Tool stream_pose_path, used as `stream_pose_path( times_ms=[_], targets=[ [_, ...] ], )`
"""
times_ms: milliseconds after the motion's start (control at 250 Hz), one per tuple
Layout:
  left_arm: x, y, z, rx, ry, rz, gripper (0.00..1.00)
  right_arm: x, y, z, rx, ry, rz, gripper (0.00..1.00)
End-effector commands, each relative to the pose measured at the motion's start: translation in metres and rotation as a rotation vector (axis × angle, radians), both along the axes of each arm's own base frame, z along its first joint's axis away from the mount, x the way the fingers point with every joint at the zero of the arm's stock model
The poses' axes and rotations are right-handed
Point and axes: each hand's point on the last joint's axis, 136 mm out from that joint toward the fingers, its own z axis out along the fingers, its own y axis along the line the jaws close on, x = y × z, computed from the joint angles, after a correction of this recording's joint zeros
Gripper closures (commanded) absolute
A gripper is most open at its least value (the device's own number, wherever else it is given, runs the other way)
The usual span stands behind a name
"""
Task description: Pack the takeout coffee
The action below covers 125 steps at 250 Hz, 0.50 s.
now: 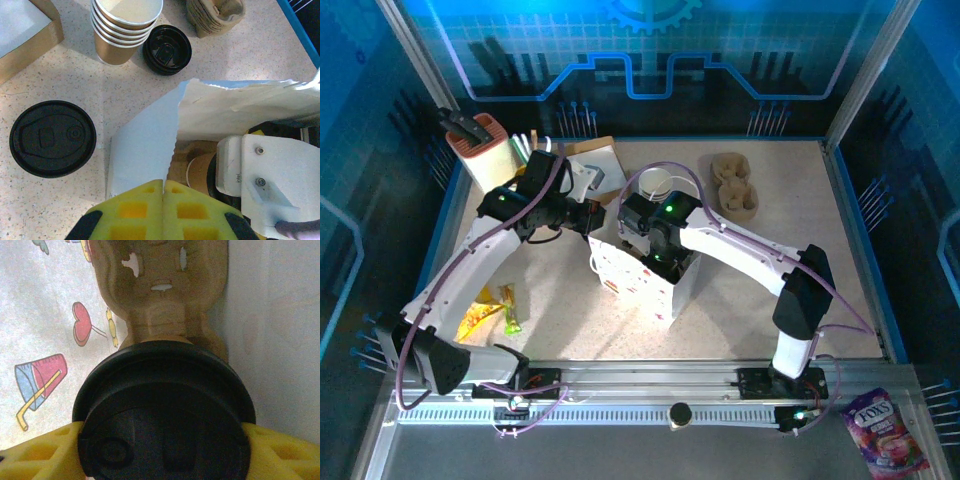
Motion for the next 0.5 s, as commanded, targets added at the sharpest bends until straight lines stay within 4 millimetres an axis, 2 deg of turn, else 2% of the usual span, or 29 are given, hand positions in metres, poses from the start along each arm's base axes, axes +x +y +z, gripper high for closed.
stream_pose_path(
  times_ms=[0,244,495],
  targets=[
    [-0.0029,-0.0043,-0.0022,-0.01,-0.001,-0.026,1.0,-0.0018,-0.002,0.0118,0.024,0.012,0.0,0.57],
    [-0.003,-0.0044,-0.0016,-0.011,-0.002,-0.025,1.0,-0.0064,-0.0026,0.0135,0.024,0.033,0.012,0.57],
    [-0.0031,-0.0042,-0.0011,-0.011,-0.005,-0.026,1.0,-0.0063,-0.0022,0.0057,0.006,0.048,0.021,0.58]
  ],
)
